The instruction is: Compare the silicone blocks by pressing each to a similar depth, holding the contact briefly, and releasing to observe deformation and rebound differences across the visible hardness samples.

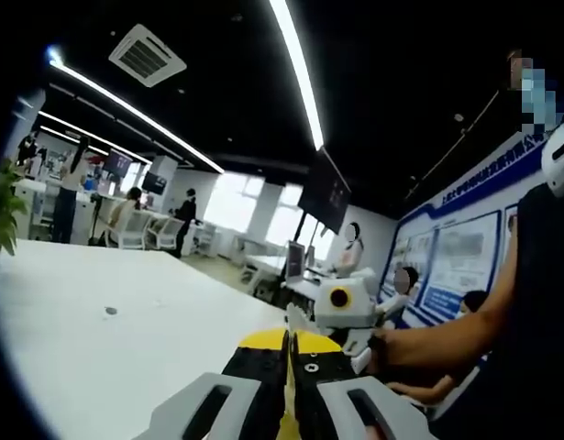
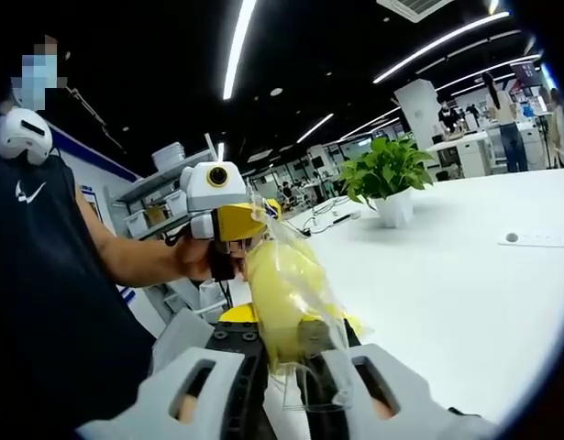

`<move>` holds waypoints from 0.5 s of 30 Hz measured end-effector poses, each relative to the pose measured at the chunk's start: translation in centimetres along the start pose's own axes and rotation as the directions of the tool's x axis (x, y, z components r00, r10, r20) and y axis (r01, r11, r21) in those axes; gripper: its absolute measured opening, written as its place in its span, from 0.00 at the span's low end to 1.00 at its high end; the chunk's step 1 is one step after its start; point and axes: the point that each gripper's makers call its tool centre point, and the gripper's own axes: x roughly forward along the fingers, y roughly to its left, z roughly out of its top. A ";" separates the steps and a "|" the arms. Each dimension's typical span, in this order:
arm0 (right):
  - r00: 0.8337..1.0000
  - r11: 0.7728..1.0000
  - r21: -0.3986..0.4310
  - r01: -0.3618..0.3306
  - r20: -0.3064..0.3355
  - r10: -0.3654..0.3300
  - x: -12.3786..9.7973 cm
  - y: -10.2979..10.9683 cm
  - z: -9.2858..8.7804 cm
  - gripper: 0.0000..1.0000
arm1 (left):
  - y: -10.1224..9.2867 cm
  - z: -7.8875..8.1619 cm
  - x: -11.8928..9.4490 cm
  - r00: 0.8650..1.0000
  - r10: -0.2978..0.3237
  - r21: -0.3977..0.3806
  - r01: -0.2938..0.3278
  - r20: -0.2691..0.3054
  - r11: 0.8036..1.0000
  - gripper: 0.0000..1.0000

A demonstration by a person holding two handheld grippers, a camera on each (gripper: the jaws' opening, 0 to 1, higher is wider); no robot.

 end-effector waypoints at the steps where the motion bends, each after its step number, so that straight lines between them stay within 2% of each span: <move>1: 1.000 1.000 0.000 0.001 0.002 -0.001 0.0 0.0 0.0 0.06 | 0.0 0.0 0.0 1.000 -0.002 0.006 0.002 0.003 1.000 0.00; 3: 1.000 1.000 -0.019 0.011 0.012 -0.011 0.0 -0.3 0.2 0.06 | -0.1 0.2 0.1 1.000 -0.008 0.073 0.007 0.021 0.997 0.00; 6: 1.000 0.999 -0.030 0.011 0.012 -0.011 -0.1 -0.3 0.3 0.06 | -0.2 0.2 0.2 0.999 -0.009 0.094 0.006 0.030 0.996 0.00; 12: 1.000 0.999 -0.029 0.012 0.009 -0.012 0.0 -0.5 0.4 0.06 | 0.2 0.3 0.4 0.999 -0.002 0.122 -0.004 0.047 0.992 0.00; 15: 1.000 0.999 -0.031 0.011 0.003 -0.011 0.0 -0.5 0.2 0.06 | 0.2 0.2 0.4 0.999 -0.007 0.098 0.004 0.036 0.995 0.00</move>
